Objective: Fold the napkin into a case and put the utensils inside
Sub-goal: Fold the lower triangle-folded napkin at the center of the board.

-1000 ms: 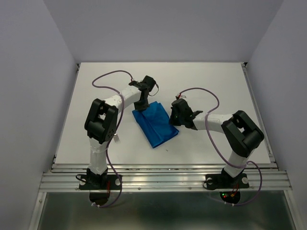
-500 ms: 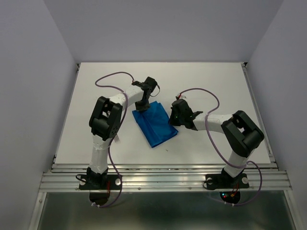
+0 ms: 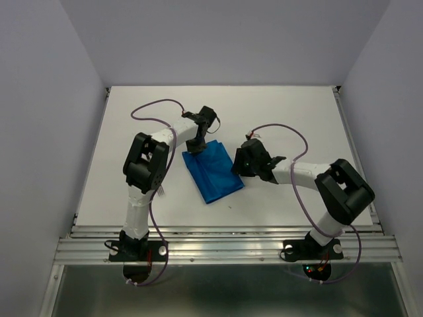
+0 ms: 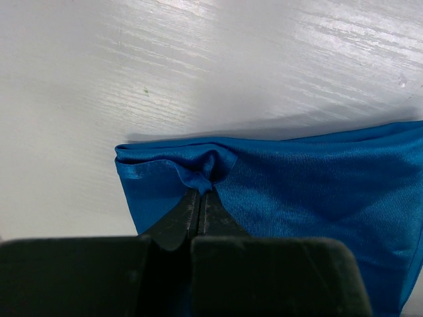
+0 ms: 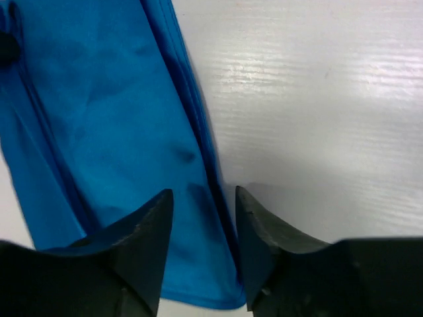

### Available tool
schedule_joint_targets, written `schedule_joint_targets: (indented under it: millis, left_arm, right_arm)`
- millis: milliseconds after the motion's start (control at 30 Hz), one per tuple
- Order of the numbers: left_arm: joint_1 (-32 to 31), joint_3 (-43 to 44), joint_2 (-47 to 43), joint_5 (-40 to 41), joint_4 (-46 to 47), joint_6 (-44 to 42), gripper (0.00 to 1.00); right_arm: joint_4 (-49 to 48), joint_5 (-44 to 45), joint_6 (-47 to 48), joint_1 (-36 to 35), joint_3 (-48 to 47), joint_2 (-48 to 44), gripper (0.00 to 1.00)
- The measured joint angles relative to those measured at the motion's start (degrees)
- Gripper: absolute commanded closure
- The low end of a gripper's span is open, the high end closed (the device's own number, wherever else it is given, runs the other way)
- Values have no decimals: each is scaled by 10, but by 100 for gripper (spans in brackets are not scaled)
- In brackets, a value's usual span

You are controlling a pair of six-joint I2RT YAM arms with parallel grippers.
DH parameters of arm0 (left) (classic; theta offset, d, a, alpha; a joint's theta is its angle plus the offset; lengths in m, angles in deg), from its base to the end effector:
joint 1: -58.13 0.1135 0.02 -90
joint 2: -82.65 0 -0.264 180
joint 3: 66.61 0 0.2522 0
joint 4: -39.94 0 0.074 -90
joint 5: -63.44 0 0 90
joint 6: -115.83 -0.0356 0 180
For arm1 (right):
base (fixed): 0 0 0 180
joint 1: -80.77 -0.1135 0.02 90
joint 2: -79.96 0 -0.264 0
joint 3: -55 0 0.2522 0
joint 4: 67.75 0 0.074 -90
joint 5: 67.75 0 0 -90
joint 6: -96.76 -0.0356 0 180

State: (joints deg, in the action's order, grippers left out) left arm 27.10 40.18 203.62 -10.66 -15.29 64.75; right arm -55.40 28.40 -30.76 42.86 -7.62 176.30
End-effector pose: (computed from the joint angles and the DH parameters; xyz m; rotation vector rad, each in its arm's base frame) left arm 0.3807 -0.2176 0.1768 -0.2532 2.6797 0.0277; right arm 0.2665 0.2027 0.1571 0.0443 2.4272 0.4957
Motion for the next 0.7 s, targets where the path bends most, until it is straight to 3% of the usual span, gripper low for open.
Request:
schedule_joint_targets:
  millis: [67,233,400,700]
  left_arm:
    - [0,0,0,0,0,0,100]
    - [0,0,0,0,0,0,100]
    - [0,-1,0,0,1,0,100]
    - [0,-3,0,2,4,0,100]
  right_arm:
    - [12,0,-1,-1,11,-28,45]
    - [32,16,-8,-28,15,-105,44]
    - [35,28,-15,-99,10,-134,57]
    - [-9,-21,-5,-189,-35,-26,74]
